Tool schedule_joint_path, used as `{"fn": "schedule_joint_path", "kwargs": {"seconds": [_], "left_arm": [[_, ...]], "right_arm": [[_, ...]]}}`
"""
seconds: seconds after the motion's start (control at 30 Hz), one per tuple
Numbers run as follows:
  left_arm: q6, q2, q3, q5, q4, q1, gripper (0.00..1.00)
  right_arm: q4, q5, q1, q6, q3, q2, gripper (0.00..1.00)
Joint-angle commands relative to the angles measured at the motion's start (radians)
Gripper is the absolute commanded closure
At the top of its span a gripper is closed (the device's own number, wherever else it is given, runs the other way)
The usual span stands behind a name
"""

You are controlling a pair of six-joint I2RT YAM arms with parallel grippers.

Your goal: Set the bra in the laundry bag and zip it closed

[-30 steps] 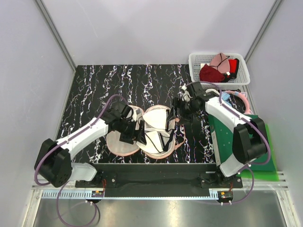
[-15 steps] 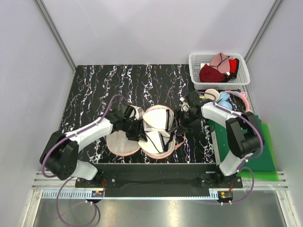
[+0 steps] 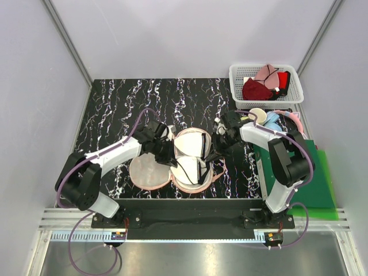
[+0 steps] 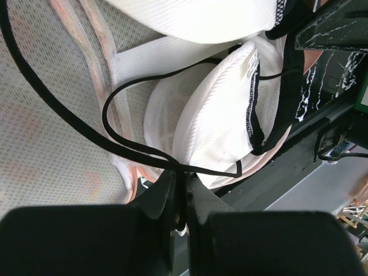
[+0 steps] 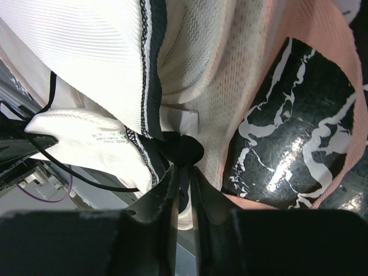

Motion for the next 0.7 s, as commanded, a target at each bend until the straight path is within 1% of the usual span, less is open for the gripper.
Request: {"fn": "schedule_joint_path", "kwargs": {"seconds": [0.0,0.03,0.13,0.23,0.3,0.37,0.5,0.67], "left_arm": [[0.037,0.01,0.033,-0.03,0.001,0.004,0.91],[0.037,0.01,0.03,-0.035,-0.001,0.004,0.92],[0.031,0.012,0.017,-0.039,-0.001,0.004,0.95],[0.02,-0.002,0.004,-0.05,0.001,0.004,0.97],[0.015,-0.008,0.0,-0.055,0.001,0.004,0.97],[0.018,-0.011,0.0,-0.056,0.001,0.004,0.99],[0.006,-0.026,-0.003,-0.055,-0.001,0.003,1.0],[-0.026,-0.144,-0.006,-0.111,0.002,0.003,1.0]], "right_arm": [[0.028,-0.006,0.026,-0.009,0.039,0.016,0.84],[0.029,-0.009,0.032,-0.006,0.044,0.014,0.89],[0.028,-0.021,0.077,0.009,0.065,0.008,0.96],[0.041,-0.033,0.112,0.043,0.085,0.025,1.0],[0.057,-0.029,0.121,0.066,0.09,0.036,1.0],[0.067,-0.014,0.121,0.104,0.085,0.051,1.0],[0.066,0.049,0.12,0.101,0.081,0.083,1.0],[0.058,0.074,0.121,0.118,0.053,0.043,1.0]]}}
